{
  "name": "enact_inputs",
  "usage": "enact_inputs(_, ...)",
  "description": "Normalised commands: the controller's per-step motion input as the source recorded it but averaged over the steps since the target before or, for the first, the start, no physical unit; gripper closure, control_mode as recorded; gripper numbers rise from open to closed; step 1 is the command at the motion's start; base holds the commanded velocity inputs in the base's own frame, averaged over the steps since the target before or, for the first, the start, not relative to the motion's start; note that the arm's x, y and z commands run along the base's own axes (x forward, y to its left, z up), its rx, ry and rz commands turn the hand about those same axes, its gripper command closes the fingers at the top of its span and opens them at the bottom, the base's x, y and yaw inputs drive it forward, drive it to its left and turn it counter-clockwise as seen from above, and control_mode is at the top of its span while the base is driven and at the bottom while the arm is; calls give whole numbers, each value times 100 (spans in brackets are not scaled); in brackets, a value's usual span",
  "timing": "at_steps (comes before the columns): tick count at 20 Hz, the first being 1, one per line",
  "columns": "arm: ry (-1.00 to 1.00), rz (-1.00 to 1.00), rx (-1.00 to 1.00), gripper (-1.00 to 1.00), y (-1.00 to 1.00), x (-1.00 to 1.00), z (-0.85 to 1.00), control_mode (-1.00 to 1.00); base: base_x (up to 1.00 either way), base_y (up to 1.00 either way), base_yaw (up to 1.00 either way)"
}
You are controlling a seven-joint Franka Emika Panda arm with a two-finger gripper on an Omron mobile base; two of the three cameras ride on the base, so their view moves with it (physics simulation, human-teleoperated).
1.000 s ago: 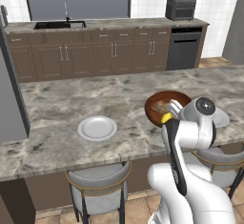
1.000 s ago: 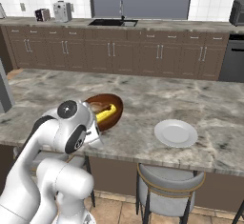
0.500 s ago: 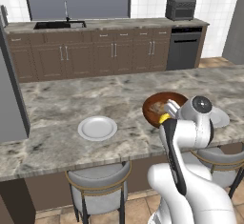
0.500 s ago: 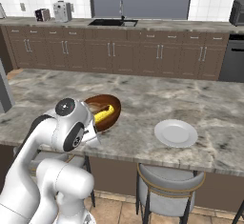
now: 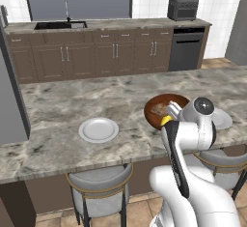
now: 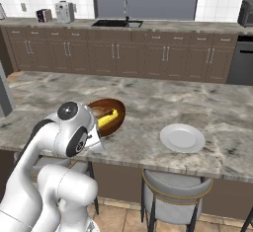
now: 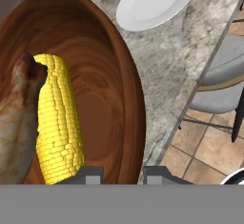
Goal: Pick the chicken drumstick and corn from their plates and place them in the bowl. Then put the bowl in the fridge.
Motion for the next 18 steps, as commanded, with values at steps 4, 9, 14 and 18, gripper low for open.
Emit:
enact_inputs(4,0,0,0,100,0,0,0,-100,0,0,0)
enact_inputs(9,0,0,0,100,0,0,0,-100,0,0,0)
enact_inputs(14,0,0,0,100,0,0,0,100,0,0,0)
enact_inputs(18,0,0,0,100,0,0,0,100,0,0,0)
